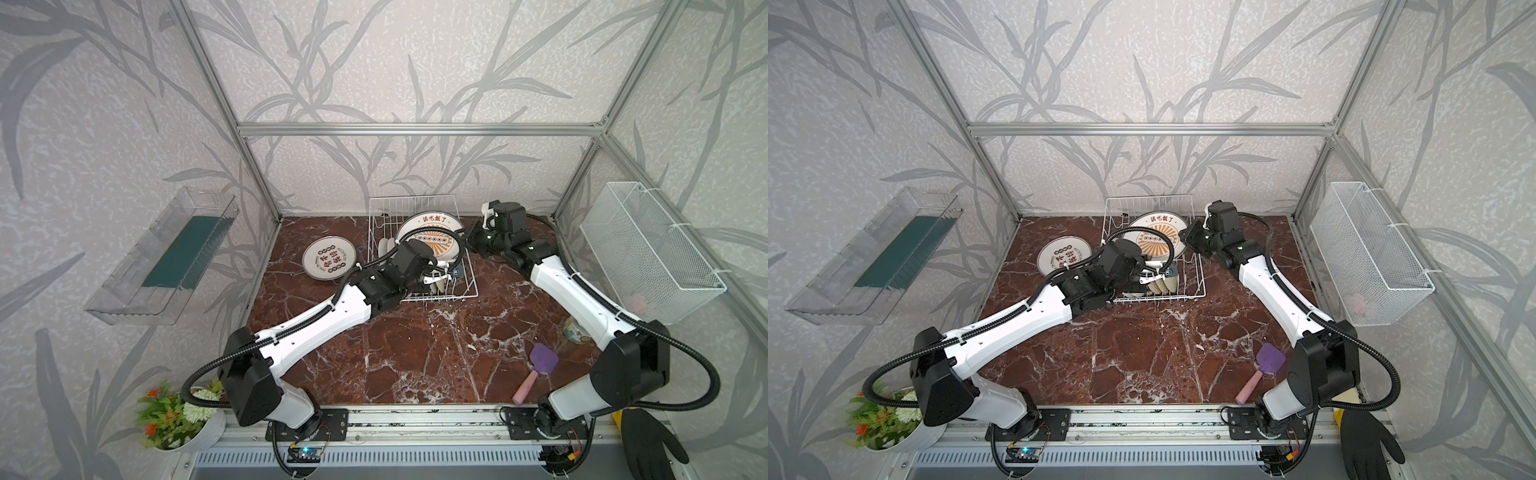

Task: Unload the plates from the dish rack
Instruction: Place the plate on the plate.

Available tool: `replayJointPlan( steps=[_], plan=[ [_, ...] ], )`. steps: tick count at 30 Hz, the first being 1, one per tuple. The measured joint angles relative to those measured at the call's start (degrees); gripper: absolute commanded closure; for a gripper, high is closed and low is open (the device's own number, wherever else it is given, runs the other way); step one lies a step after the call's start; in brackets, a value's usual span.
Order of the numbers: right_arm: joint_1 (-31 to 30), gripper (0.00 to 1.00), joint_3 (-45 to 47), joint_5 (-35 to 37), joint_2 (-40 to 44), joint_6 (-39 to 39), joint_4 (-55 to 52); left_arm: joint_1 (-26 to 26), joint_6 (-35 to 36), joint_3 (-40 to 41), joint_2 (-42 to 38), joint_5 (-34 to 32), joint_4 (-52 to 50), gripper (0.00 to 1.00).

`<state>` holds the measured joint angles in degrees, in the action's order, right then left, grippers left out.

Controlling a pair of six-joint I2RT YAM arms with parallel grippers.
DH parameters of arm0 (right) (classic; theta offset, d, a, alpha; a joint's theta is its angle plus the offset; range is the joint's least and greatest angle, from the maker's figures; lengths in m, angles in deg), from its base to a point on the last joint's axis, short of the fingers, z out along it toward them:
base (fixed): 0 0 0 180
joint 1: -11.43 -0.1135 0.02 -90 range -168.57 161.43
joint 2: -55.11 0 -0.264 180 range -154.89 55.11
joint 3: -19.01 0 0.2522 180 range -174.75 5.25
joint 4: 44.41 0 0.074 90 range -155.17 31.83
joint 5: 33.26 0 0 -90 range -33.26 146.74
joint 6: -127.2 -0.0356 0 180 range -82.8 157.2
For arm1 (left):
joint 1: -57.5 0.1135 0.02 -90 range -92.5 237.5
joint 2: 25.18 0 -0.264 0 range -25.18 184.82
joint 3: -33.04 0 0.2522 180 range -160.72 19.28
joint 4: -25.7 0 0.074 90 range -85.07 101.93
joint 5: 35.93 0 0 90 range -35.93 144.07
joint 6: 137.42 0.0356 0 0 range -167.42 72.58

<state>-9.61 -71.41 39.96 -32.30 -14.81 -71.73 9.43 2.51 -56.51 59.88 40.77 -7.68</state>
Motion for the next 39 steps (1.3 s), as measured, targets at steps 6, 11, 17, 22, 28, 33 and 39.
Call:
replayJointPlan(
  steps=[6, 11, 17, 22, 28, 33, 39],
  plan=[
    [1.25, 1.0, 2.27, 0.37, 1.99, -0.02, 0.9, 0.63, -2.51, 0.55, -0.15, -0.74, 0.55, 0.13],
    [3.82, 1.0, 4.46, 0.39, 4.76, -0.26, 3.34, 1.81, -5.22, 1.51, -1.25, 0.2, 0.22, 0.12],
    [7.34, 1.0, 7.39, -0.74, 8.26, 1.18, 6.95, 8.76, -17.57, 1.53, -6.14, 10.56, -0.48, 0.09],
    [10.25, 1.0, 11.76, -3.58, 10.84, 5.51, 10.67, 20.24, -33.44, 1.49, -10.29, 24.65, 1.66, 0.08],
    [11.41, 1.0, 16.41, -6.75, 13.05, 13.75, 13.79, 24.5, -45.83, 0.17, -7.63, 38.1, 2.47, 0.08],
    [11.34, 1.0, 19.04, -10.29, 13.94, 17.92, 18.78, 25.38, -52.7, -1.75, -1.86, 46.93, 2.95, 0.09],
    [11.34, 1.0, 20.31, -14.01, 13.94, 19.82, 25.07, 25.7, -58.38, -3.98, 3.65, 54.58, 4.39, 0.12]
  ],
)
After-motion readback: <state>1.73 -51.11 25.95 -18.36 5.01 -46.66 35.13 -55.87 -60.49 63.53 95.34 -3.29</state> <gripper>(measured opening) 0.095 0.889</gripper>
